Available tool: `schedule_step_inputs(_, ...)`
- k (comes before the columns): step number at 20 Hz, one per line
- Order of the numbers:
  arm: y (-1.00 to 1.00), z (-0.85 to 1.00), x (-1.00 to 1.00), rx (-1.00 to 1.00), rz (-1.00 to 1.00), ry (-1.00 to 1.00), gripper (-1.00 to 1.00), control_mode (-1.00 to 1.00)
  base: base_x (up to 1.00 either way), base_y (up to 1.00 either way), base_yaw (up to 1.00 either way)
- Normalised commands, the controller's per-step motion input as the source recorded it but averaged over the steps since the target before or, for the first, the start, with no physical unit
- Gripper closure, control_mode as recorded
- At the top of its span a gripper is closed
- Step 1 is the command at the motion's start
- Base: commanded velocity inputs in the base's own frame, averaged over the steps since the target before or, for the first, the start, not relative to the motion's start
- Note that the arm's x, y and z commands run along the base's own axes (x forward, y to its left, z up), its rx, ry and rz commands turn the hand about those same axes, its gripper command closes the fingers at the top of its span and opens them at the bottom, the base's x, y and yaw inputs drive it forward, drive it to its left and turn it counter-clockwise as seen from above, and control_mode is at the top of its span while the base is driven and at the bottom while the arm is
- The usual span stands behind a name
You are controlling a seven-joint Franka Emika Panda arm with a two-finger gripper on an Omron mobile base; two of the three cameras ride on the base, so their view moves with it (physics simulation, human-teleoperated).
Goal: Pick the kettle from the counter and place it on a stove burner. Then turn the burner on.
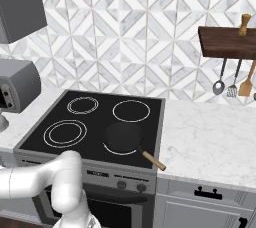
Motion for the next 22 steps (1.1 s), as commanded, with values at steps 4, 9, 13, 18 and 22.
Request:
schedule_step_inputs(4, -0.42, 0.0, -0.07, 0.0, 0.0, -0.11, 1.0, -1.0, 0.0, 0.0, 0.0)
schedule_step_inputs(9, -0.96, 0.11, -0.36, 0.05, -0.04, -0.24, 1.0, -1.0, 0.0, 0.0, 0.0)
schedule_step_inputs(13, -1.0, 0.45, -0.34, 0.06, -0.1, -0.4, 1.0, -1.0, 0.0, 0.0, 0.0)
schedule_step_inputs(18, -1.0, 0.52, -0.19, 0.05, -0.1, -0.44, 1.0, -1.0, 0.0, 0.0, 0.0)
schedule_step_inputs(22, -1.0, 0.47, -0.02, 0.04, -0.01, -0.45, 1.0, -1.0, 0.0, 0.0, 0.0)
